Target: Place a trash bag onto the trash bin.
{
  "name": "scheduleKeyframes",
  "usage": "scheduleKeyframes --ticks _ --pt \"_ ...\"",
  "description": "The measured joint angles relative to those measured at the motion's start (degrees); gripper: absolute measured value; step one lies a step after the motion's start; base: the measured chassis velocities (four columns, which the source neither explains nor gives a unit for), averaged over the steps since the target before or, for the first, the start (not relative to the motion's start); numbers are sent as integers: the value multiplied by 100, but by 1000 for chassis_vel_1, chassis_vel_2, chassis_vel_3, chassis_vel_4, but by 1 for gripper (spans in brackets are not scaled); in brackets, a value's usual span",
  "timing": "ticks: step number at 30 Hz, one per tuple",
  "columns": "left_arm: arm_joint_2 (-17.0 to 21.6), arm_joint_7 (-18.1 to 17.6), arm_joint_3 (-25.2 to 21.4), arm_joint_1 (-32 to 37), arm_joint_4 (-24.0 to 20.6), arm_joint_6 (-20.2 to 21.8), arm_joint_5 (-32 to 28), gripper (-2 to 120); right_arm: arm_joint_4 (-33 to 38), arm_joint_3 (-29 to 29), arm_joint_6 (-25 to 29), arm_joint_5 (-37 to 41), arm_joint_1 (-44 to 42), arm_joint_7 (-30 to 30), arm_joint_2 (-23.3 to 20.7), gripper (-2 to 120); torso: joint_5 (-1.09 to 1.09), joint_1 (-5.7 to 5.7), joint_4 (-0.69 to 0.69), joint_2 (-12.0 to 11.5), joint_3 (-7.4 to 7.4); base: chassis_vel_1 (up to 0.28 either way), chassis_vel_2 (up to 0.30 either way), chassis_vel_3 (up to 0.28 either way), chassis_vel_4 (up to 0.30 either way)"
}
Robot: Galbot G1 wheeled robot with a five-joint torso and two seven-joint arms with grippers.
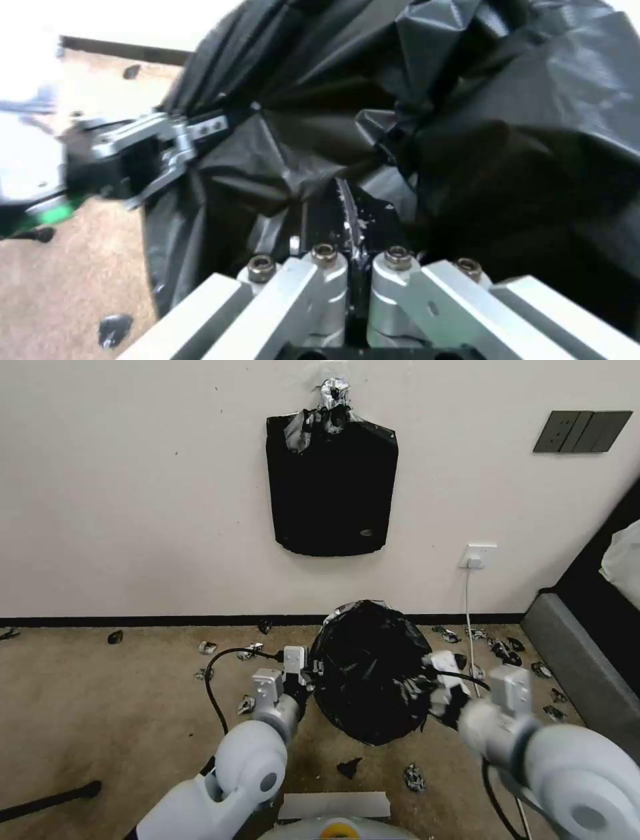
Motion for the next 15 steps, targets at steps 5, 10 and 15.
scheduleKeyframes --ticks 5,10,15 --pt "70 5 12 35 -53 46 43 3 -424 -767 -113 189 812 592 389 0 -1 0 -1 0 0 0 0 0 0" --pt "84 39 -16 95 -128 63 109 3 -803 -1373 -159 211 1351 1082 684 0 -1 0 -1 0 0 0 0 0 0" --pt "107 71 -79 153 -224 67 116 3 -1241 -1793 -200 67 1601 1420 1012 0 -2 0 -1 0 -1 0 0 0 0"
